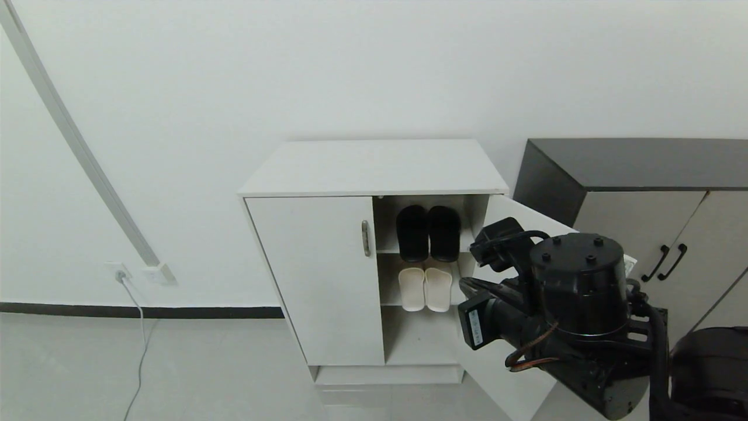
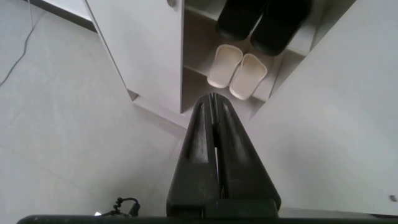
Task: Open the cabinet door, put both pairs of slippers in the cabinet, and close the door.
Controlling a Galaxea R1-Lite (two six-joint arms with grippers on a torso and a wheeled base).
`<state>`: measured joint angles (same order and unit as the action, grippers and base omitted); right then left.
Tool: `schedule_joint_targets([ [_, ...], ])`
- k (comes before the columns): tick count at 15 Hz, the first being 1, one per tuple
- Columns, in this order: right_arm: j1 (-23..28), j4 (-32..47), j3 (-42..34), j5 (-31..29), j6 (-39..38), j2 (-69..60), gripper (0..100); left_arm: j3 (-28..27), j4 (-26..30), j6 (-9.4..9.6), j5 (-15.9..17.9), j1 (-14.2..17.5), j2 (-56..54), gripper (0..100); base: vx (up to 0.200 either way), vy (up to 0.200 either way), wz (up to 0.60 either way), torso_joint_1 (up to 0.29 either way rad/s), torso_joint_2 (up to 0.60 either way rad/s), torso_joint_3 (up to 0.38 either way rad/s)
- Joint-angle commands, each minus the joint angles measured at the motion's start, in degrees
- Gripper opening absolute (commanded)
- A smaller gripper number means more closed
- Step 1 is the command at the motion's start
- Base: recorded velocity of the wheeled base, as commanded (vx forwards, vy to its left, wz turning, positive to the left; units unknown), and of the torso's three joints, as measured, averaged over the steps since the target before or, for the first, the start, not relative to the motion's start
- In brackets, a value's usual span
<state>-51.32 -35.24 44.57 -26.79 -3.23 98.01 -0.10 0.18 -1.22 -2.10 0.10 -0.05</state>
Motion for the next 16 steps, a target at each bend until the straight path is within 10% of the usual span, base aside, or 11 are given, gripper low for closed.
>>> schedule_joint_targets([
  [1,0.0,0.0,0.0,0.0,0.0,0.2,0,0.0,0.0,-0.01,0.0,0.0,0.0,0,0.000,0.000,0.00,0.237,-0.55,-0.315],
  [16,1.0,-0.2,-0.6,0.5,0.0,0.6,0,0.0,0.0,0.08,0.0,0.0,0.0,0,0.000,0.000,-0.04,0.180,-0.40,-0.226],
])
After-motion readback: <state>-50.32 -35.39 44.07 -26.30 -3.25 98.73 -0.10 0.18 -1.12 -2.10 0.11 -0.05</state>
